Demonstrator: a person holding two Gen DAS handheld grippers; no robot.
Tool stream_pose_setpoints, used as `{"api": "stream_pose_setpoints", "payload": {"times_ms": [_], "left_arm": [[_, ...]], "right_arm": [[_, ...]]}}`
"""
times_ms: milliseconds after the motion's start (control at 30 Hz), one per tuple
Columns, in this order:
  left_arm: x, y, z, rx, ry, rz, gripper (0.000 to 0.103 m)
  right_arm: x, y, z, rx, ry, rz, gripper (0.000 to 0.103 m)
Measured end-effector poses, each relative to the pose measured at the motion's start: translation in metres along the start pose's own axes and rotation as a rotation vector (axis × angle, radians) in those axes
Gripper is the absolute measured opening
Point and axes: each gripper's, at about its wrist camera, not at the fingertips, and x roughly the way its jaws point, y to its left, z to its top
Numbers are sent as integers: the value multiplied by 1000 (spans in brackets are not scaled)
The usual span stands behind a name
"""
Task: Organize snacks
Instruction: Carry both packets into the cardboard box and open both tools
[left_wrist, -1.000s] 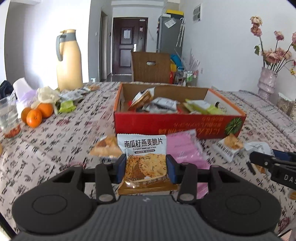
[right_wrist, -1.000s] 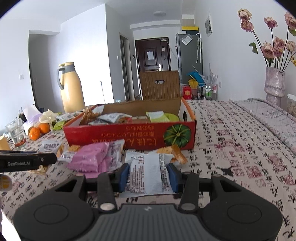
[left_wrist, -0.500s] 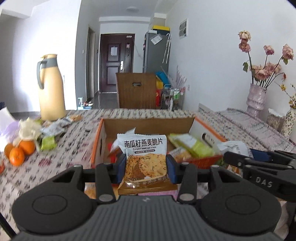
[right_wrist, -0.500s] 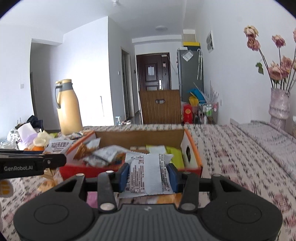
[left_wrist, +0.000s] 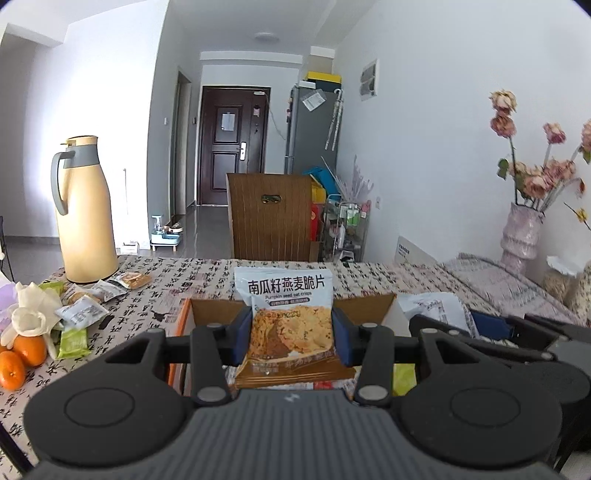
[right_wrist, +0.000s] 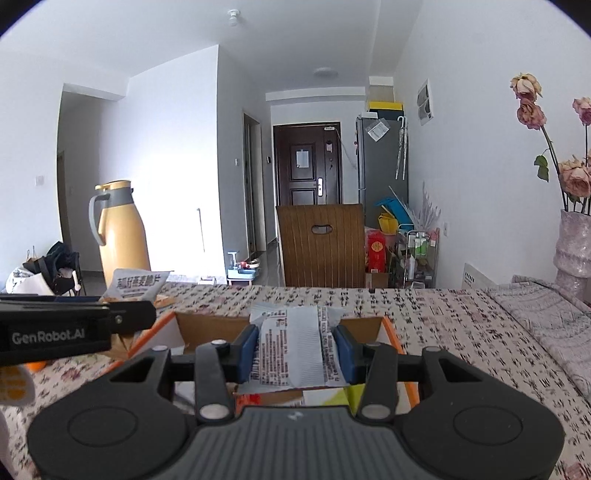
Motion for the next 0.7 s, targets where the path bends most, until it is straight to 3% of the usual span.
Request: {"api": "stream_pose_setpoints", "payload": {"times_ms": [333,700], "left_arm": [[44,19,-14,-54,46,37,45],[54,19,-29,-37,87,19,48]], "right_arm": [[48,-6,-26,48,68,3,44],[57,-13,-39,72,110,11,46]]}}
